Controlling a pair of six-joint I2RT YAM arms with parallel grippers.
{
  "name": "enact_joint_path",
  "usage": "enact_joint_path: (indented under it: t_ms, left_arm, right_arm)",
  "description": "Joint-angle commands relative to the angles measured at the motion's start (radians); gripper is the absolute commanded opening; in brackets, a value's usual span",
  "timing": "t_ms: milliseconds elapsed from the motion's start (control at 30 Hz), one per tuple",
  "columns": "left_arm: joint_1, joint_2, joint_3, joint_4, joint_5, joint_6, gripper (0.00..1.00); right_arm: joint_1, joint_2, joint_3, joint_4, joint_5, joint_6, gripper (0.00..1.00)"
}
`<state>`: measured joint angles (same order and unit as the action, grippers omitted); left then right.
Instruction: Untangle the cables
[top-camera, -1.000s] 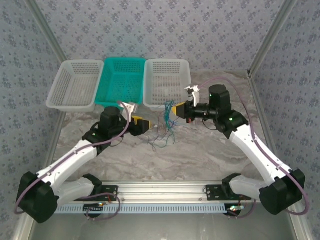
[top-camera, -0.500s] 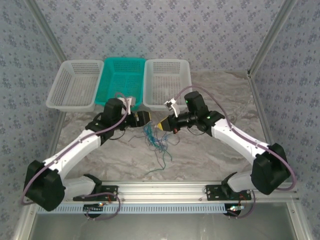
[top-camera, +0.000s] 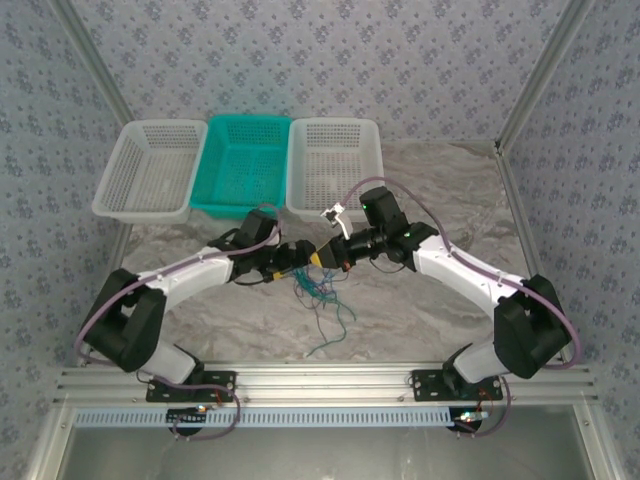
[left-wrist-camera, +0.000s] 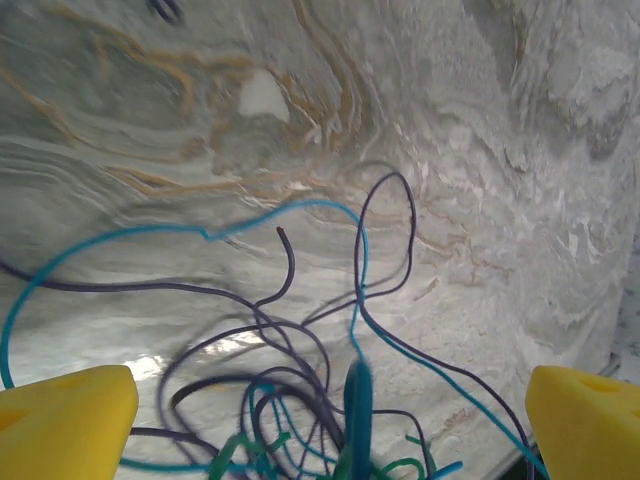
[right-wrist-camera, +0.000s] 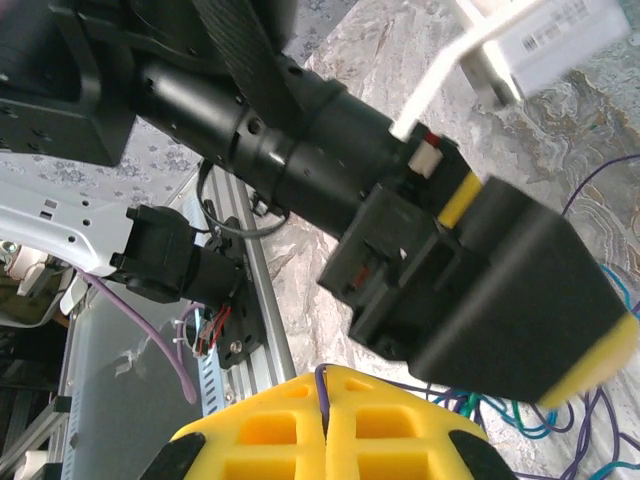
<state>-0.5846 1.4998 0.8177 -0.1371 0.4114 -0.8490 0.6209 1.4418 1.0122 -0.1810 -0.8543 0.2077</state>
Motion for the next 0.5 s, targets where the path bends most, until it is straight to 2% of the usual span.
enact_joint_path:
  t_ms: [0,33,100,233,267,400,467]
  left_arm:
    - [-0.008,0.025,0.003,0.084,0.069,-0.069,0.91]
    - [-0.008,0.026,0.002,0.071,0.057,-0.072,0.85]
    - [-0.008,0.016,-0.004,0.030,0.021,-0.070,0.66]
    - [-0.005,-0.031,-0.028,-0.037,-0.061,-0.056,0.06]
    - [-0.003,-0.051,-0.038,-0.036,-0.078,-0.047,0.00]
    - [0.027,-0.155,-0.077,-0.069,-0.168,-0.015,0.00]
    - [0.065,-0.215,-0.093,-0.110,-0.201,0.012,0.00]
  right_arm:
    - [0.005,0.006,0.023,0.012,-0.017,-0.022,0.00]
    - [0.002,0.003,0.022,0.011,-0.004,-0.022,0.00]
    - [0.002,-0.006,0.016,0.009,0.027,-0.021,0.00]
    - [-0.013,-0.049,-0.029,0.057,0.108,-0.004,0.00]
    - [-0.022,-0.066,-0.046,0.079,0.131,0.008,0.00]
    - [-0.087,-0.159,-0.128,0.136,0.282,0.074,0.00]
    - [-0.151,-0.237,-0.200,0.186,0.372,0.133,0.00]
